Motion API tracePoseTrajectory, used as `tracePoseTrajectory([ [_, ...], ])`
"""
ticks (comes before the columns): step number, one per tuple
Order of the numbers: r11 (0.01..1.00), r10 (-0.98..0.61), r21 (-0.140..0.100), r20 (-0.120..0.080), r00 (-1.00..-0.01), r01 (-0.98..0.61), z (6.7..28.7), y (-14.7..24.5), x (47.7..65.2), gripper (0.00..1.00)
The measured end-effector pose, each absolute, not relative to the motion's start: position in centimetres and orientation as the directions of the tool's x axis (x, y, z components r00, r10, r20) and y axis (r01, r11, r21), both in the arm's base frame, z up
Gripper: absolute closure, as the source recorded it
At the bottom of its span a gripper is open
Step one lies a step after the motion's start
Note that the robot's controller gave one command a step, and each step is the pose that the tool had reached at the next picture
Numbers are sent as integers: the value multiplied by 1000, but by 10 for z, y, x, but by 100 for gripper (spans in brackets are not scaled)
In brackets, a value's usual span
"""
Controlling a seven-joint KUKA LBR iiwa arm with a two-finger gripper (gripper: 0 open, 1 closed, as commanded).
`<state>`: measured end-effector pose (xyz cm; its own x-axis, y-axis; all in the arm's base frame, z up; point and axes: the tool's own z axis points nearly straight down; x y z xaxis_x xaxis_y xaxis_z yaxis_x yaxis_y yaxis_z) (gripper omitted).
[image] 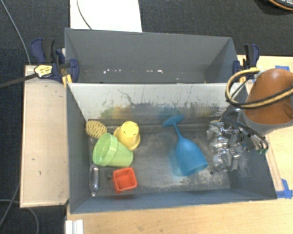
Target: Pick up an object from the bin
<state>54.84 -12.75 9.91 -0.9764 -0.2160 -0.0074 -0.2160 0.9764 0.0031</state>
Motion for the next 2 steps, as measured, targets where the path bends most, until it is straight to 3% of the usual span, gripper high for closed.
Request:
tracePoseTrajectory([
  [1,869,-494,30,6,-869,-494,84,-148,579,0],
  [2,778,-628,2,-18,-778,-629,73,-147,586,0],
])
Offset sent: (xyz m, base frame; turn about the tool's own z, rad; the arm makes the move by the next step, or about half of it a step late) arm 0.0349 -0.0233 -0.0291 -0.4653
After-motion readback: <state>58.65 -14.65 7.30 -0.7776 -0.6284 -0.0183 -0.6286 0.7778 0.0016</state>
